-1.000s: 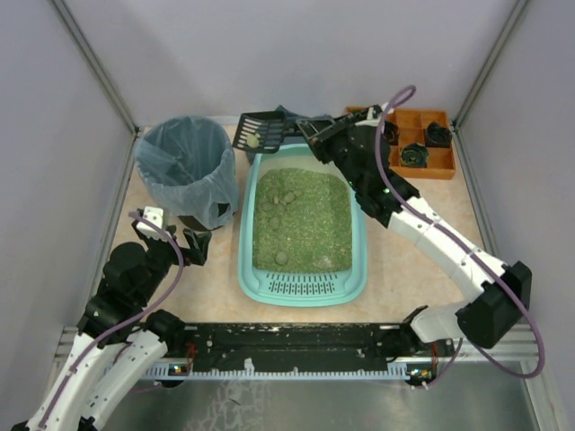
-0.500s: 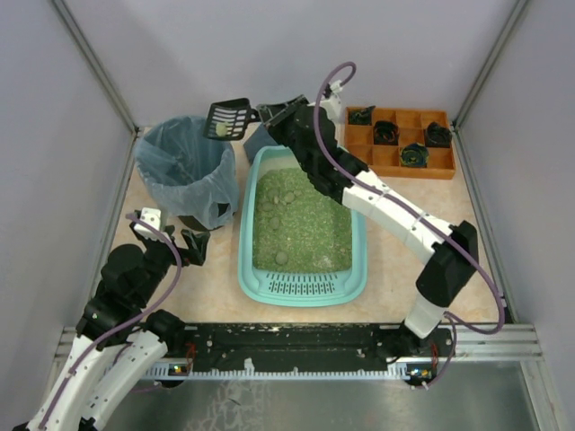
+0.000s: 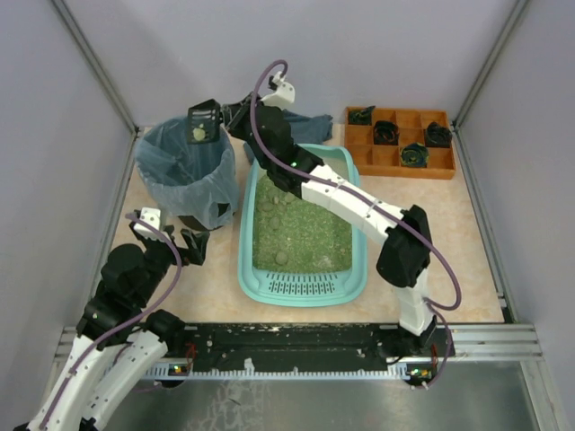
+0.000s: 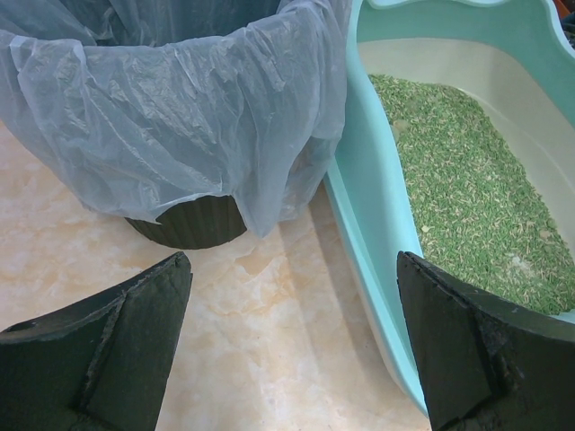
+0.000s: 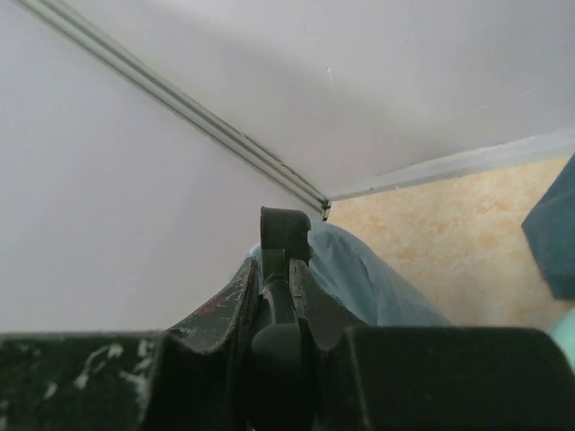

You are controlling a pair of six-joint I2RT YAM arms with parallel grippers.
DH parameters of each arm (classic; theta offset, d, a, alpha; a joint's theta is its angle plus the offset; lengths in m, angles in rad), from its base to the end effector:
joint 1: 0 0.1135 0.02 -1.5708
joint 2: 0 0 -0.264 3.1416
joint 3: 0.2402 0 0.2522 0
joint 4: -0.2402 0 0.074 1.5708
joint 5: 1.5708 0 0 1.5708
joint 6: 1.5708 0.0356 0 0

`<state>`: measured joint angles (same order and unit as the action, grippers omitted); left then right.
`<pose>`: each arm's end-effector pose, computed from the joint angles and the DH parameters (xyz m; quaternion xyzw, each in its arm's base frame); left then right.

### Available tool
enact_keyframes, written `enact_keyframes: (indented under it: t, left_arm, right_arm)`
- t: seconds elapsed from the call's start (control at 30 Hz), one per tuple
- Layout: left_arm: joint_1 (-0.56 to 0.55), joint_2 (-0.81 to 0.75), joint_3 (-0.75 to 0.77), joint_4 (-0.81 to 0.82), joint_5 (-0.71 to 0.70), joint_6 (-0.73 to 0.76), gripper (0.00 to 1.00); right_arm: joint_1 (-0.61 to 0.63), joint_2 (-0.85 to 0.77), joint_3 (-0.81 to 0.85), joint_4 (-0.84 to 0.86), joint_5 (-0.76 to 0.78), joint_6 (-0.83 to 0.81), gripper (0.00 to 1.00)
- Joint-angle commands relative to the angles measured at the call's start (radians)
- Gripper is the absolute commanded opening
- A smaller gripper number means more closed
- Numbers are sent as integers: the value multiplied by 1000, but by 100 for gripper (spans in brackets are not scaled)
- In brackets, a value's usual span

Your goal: Clean the litter box

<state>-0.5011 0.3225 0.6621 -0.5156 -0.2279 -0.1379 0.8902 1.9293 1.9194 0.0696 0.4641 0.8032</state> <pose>0.0807 -0.0350 0.3163 0.0657 0.7622 -0.1177 0.6331 0.3042 0.3504 0.4246 0.1382 0.6740 0.4262 0.5874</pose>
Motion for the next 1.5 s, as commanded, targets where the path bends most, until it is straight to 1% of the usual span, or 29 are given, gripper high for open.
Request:
enact_keyframes:
  t: [0.0,0.1,0.33,0.57,0.7,0.9,1.13,1.33,1.4,1.47]
  left_arm:
    - [10,6,-4,16,-3,-5,100]
    - [16,10,-2,15,-2,-4,100]
    - [24,13,-3,15,-2,-4,100]
    - [29,23,-1,16,-1,-4,100]
    - [30,22,-2,16,-4,-5,100]
    - [33,19,-1,15,-5,-5,100]
    - [34,17,-2,14,-5,-5,100]
    - [34,7,-2,14,-7,-8,100]
    - [34,6,-2,14,-7,-7,100]
    - [35,5,-3,14,-6,-6,100]
  right_arm:
    - [17,70,158,80,-47,-210,0]
    - [28,126,249,50,-71,-327,0]
    - [38,188,324,54,-131,-561,0]
    - [44,191,358,53,-192,-722,0]
    - [48,181,352,55,-204,-750,0]
    - [47,154,330,76,-216,-731,0]
    - [48,112,317,68,-222,-647,0]
    - [41,38,274,46,-159,-539,0]
    - [28,-2,243,25,-153,-475,0]
    - [5,-58,173,18,-182,-387,0]
